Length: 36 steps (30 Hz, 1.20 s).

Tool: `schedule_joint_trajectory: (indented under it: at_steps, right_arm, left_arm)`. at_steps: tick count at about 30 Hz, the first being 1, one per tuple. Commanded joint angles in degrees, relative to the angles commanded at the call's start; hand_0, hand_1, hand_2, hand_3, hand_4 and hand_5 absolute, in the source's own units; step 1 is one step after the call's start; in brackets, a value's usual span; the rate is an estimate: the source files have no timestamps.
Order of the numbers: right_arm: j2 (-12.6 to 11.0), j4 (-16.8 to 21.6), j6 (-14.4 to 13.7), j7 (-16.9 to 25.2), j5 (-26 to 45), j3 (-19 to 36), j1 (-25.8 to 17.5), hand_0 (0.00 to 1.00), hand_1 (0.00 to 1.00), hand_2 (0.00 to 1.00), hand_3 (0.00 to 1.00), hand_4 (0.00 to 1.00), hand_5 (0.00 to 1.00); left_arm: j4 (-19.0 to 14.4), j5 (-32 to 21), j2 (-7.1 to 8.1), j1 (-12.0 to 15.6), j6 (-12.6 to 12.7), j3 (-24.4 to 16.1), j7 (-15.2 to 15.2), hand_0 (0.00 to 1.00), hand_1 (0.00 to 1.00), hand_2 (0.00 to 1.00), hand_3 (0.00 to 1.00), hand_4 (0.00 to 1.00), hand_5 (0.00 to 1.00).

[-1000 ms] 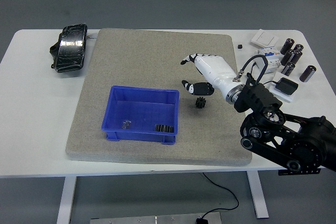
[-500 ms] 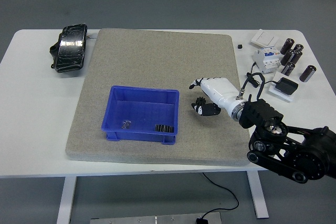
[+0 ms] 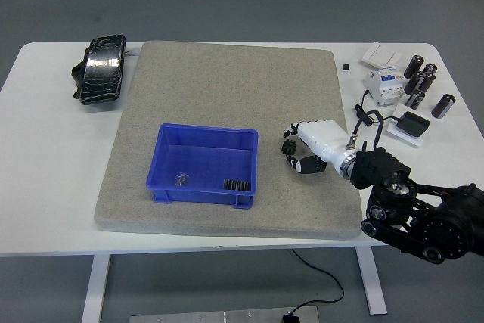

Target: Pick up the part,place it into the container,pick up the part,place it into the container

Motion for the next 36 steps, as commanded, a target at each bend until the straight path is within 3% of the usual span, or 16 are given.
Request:
schedule_joint_trajectory:
  at_steps: [13,14,19,20,36]
  right_arm:
    - [0.44,-0.31,-0.65,0.19,0.44,-0.77,0.35,0.533,0.629,0.708,0.729,0.604,0.236]
    - [0.44,-0.32,-0.74,0.21,0.37,-0.87,0.34,0.503,0.594,0.630,0.700,0.470,0.160]
    - [0.59,-0.23,-1.17,0.16,-0.07,-1.47,0.37,0.503,0.594,0.630,0.700,0.470,0.160]
    - [0.64,-0.24,-1.27,0.16,-0.11,-1.56,0.37,0.486,0.581,0.579,0.688,0.447,0.009]
    - [0.38,-0.10,-3.06,0.83,0.35,-0.44,0.29,0.481,0.577,0.534,0.681,0.468,0.002]
  left_arm:
    - [0.07,-0.30,0.01,-0.15,-0.01,0.15,-0.27,0.674,0.668,0.605,0.567,0.497,0.479]
    - [0.06,-0.33,0.01,-0.12,0.01,0.17,-0.28,0.674,0.669,0.605,0.567,0.495,0.481]
    - [0.05,-0.45,0.09,-0.13,0.07,0.16,-0.35,0.674,0.669,0.605,0.567,0.495,0.481]
    - [0.07,-0.50,0.10,-0.15,0.07,0.19,-0.40,0.673,0.669,0.605,0.567,0.494,0.483]
    - [0.08,-0.82,0.21,-0.10,0.18,0.22,-0.61,0.674,0.669,0.607,0.568,0.495,0.487]
